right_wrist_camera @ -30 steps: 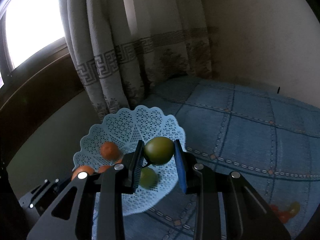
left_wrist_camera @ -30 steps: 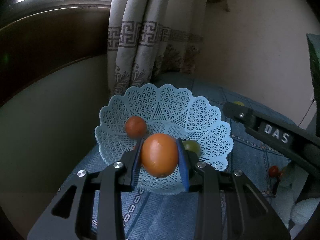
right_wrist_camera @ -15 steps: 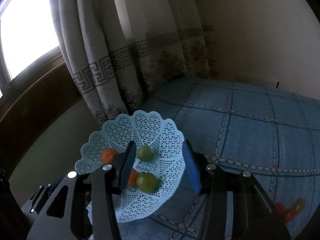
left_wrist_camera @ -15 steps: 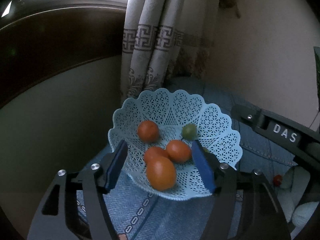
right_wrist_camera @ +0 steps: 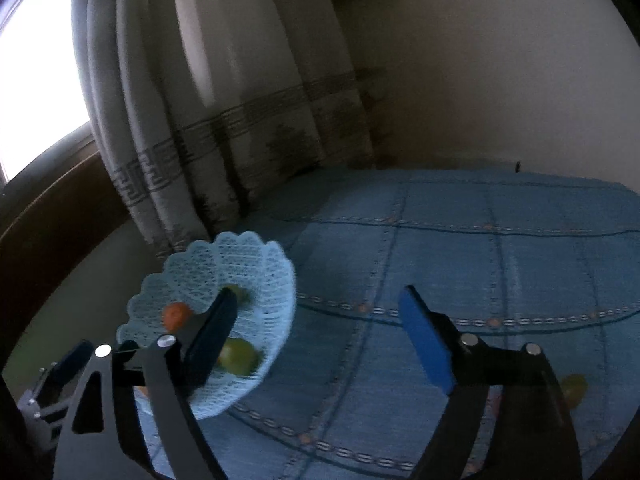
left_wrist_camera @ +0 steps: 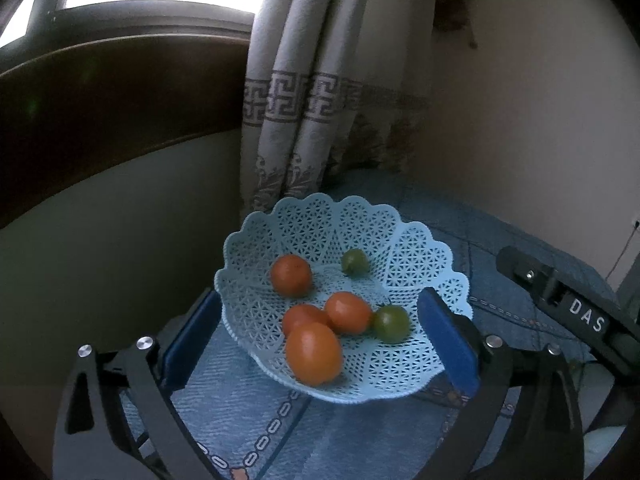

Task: Organize fruits
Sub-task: 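Lower the green tomato into the basket and open the right tool, then move the left tool to the dark round fruit and grasp it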

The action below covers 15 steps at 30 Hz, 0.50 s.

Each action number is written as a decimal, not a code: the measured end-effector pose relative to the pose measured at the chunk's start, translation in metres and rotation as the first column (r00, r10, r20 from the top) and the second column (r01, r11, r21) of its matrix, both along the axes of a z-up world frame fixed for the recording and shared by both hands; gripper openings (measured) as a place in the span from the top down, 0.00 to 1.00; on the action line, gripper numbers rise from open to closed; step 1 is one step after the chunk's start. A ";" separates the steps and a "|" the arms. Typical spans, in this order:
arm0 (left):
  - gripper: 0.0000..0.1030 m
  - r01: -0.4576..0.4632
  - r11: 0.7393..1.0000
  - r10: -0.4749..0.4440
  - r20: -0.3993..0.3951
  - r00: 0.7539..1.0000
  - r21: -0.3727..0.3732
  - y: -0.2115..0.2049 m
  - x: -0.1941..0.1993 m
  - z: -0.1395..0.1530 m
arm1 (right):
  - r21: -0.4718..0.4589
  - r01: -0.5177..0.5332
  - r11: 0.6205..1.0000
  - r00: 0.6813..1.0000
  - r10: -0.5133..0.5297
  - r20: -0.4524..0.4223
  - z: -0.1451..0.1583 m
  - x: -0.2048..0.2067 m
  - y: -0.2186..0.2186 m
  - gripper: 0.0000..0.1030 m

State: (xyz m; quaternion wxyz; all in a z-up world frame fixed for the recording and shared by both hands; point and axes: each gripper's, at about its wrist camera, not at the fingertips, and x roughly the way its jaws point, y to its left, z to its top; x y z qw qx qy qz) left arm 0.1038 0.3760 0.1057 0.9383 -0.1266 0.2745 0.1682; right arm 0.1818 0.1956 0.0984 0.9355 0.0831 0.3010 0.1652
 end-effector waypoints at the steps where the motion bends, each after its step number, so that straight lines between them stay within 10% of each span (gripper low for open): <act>1: 0.03 0.007 1.000 -0.007 0.003 1.000 0.007 -0.003 -0.001 0.001 | -0.012 0.013 1.000 1.000 -0.013 -0.004 -0.001 -0.001 -0.005 0.20; 15: 0.03 0.108 0.992 -0.109 0.015 0.994 0.066 -0.043 -0.007 0.006 | -0.091 0.135 0.987 0.987 -0.142 -0.081 -0.015 -0.014 -0.088 0.20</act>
